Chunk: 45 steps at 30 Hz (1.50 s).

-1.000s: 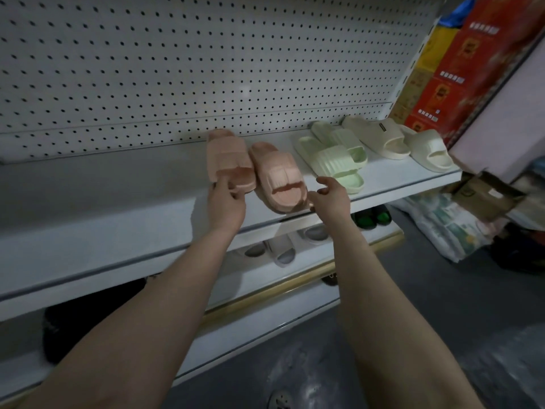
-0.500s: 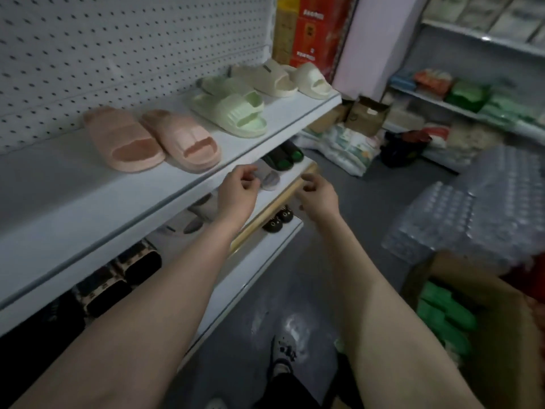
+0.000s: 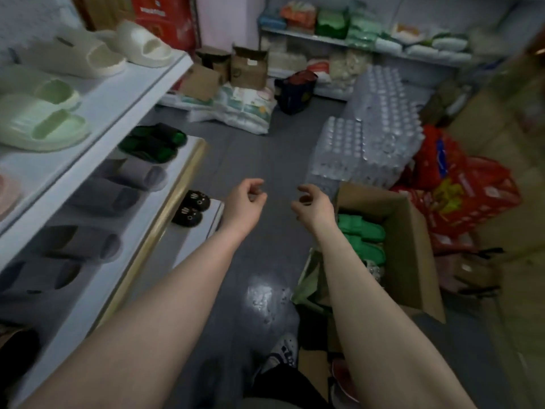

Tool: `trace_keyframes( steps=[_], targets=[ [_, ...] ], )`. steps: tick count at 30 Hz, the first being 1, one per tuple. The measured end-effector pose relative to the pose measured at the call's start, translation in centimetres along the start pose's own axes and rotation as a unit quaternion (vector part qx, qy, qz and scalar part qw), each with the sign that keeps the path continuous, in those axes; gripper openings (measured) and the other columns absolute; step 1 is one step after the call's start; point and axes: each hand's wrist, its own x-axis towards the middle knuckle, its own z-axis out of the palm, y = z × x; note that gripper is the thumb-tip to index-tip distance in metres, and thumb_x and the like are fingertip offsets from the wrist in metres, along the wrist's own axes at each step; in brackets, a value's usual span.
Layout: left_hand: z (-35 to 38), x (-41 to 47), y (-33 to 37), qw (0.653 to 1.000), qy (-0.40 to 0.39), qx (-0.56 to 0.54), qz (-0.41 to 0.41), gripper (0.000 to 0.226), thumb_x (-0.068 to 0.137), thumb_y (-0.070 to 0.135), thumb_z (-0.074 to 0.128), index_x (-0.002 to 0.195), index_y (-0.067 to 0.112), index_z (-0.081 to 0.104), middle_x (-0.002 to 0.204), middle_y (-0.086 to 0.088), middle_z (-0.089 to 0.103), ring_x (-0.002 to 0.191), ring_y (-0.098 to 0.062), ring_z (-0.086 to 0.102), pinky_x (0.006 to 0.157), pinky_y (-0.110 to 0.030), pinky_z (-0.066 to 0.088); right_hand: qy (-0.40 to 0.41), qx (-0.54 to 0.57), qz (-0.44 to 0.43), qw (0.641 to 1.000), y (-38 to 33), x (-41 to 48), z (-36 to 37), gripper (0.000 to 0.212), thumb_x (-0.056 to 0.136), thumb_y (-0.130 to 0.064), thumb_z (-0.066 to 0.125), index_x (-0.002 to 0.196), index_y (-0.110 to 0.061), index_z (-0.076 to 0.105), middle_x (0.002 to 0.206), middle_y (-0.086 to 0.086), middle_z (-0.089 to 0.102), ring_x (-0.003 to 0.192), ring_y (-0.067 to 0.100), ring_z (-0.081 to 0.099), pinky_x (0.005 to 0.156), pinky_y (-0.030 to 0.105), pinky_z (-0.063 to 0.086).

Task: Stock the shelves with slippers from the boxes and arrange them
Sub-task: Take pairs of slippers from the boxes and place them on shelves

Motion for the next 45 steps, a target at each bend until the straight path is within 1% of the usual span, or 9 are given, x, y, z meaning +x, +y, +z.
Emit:
trace_keyframes(
  steps=[4,8,13,19,24,30,34,40,45],
  targets=[
    [7.6,2.4,2.0,0.998,-0.067,0.003,0.010,0.029,0.090,0.013,0.063,0.119,0.016,0.063,0.098,0.001,0.064,0.085,-0.013,0.060,0.081,-0.027,0.050,0.035,-0.012,0.029,0.999,4.1,2.9,-4.5,0.045,0.084,-0.017,0.070,0.129,-0.019,0.061,0.110,0.009,0.065,0.098,0.028,0.066,0.091,0.046,0.054],
    [14.8,4.1,3.6,0.992,-0.125,-0.005,0.012,0.028,0.089,0.012,0.063,0.116,0.017,0.064,0.091,0.005,0.062,0.082,-0.013,0.059,0.084,-0.033,0.051,0.070,-0.028,0.056,0.996,8.0,5.0,-9.2,0.043,0.084,-0.018,0.071,0.126,-0.016,0.062,0.109,0.008,0.067,0.099,0.027,0.065,0.090,0.044,0.052],
    [21.5,4.8,4.8,0.981,-0.193,0.011,0.021,0.028,0.089,0.013,0.063,0.117,0.019,0.063,0.094,0.007,0.062,0.086,-0.011,0.059,0.084,-0.026,0.047,0.098,-0.022,0.132,0.986,13.1,6.4,-14.1,0.044,0.085,-0.019,0.071,0.127,-0.023,0.061,0.110,0.003,0.064,0.091,0.026,0.066,0.085,0.047,0.056],
    [26.9,6.8,3.9,0.957,-0.282,0.062,0.017,0.029,0.092,0.016,0.061,0.120,0.022,0.061,0.103,0.006,0.063,0.093,-0.011,0.060,0.079,-0.022,0.044,0.129,0.033,0.222,0.966,18.1,7.4,-15.8,0.044,0.085,-0.018,0.070,0.128,-0.024,0.061,0.105,0.000,0.063,0.097,0.024,0.065,0.088,0.045,0.055],
    [31.2,10.5,2.9,0.928,-0.356,0.107,0.021,0.034,0.094,0.019,0.060,0.128,0.021,0.058,0.116,0.001,0.063,0.106,-0.014,0.059,0.089,-0.029,0.049,0.141,0.074,0.301,0.940,21.9,8.9,-15.7,0.039,0.088,-0.016,0.067,0.125,-0.025,0.060,0.104,0.001,0.062,0.099,0.025,0.064,0.089,0.041,0.054],
    [36.7,16.0,1.8,0.879,-0.445,0.171,0.022,0.042,0.096,0.017,0.056,0.138,0.018,0.049,0.136,-0.003,0.056,0.122,-0.018,0.054,0.100,-0.030,0.045,0.144,0.123,0.414,0.890,25.0,12.1,-14.5,0.043,0.091,-0.015,0.065,0.134,-0.018,0.055,0.088,-0.003,0.057,0.085,0.018,0.058,0.078,0.034,0.051],
    [41.3,19.7,0.2,0.838,-0.496,0.227,0.020,0.048,0.097,0.017,0.054,0.144,0.016,0.042,0.144,-0.005,0.049,0.129,-0.020,0.049,0.108,-0.032,0.039,0.139,0.132,0.473,0.860,27.1,15.1,-13.6,0.041,0.094,-0.015,0.059,0.134,-0.018,0.053,0.100,0.004,0.062,0.087,0.020,0.062,0.074,0.032,0.049],
    [47.0,23.6,-3.9,0.771,-0.545,0.328,0.020,0.051,0.099,0.025,0.050,0.148,0.016,0.038,0.145,-0.007,0.047,0.127,-0.026,0.050,0.101,-0.028,0.039,0.112,0.124,0.528,0.833,31.4,18.7,-10.6,0.044,0.089,-0.021,0.064,0.132,-0.020,0.056,0.121,0.011,0.066,0.101,0.034,0.066,0.092,0.046,0.054],
    [51.3,25.0,-8.3,0.707,-0.585,0.398,-0.002,0.052,0.098,0.030,0.050,0.146,0.015,0.039,0.145,-0.011,0.047,0.129,-0.031,0.047,0.108,-0.043,0.039,0.083,0.113,0.547,0.825,34.1,20.9,-8.6,0.048,0.091,-0.017,0.061,0.138,-0.013,0.052,0.130,0.015,0.062,0.118,0.033,0.059,0.101,0.036,0.045]
  ],
)
